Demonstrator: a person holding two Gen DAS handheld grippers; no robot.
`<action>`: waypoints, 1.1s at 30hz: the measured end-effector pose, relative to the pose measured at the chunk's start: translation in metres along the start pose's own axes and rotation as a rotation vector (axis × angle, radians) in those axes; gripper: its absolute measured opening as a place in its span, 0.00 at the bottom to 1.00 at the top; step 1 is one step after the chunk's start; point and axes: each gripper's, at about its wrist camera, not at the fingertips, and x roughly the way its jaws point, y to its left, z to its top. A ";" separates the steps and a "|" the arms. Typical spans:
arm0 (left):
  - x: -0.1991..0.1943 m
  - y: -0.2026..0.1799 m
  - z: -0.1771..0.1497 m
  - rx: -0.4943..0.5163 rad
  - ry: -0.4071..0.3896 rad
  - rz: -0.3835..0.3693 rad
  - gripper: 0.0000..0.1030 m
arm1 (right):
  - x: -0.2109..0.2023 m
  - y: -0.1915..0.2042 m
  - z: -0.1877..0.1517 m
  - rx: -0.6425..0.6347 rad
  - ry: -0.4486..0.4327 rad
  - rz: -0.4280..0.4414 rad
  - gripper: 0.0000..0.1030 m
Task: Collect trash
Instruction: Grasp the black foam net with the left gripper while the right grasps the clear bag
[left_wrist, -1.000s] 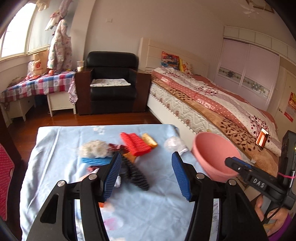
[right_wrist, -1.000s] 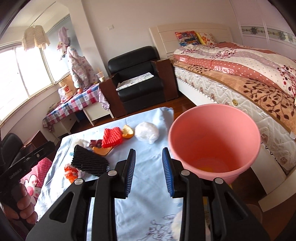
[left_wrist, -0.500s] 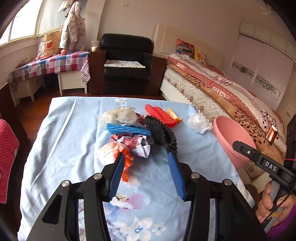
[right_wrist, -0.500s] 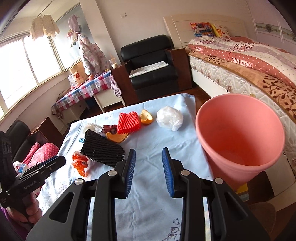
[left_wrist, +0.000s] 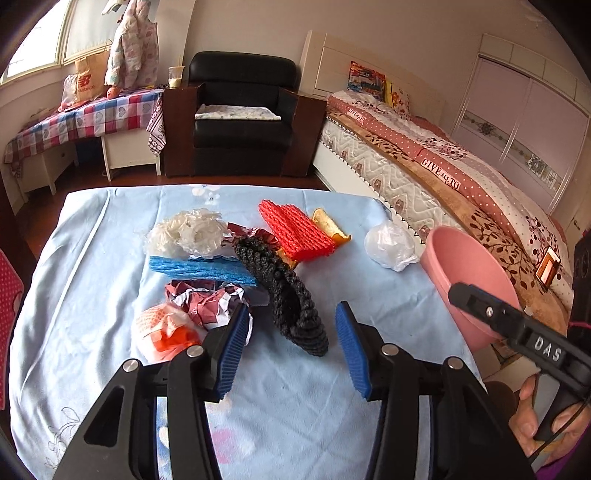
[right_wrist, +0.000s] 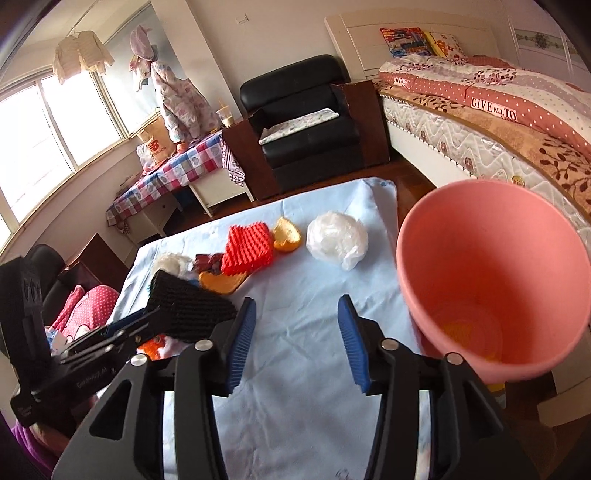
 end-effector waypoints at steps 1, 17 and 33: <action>0.002 0.000 0.000 0.001 0.003 0.004 0.38 | 0.004 -0.001 0.004 -0.005 0.001 -0.007 0.47; -0.002 0.025 -0.002 -0.044 -0.002 -0.076 0.10 | 0.087 -0.013 0.055 -0.060 0.053 -0.140 0.48; -0.018 0.025 -0.004 -0.049 -0.034 -0.079 0.10 | 0.081 0.003 0.034 -0.117 0.096 -0.111 0.18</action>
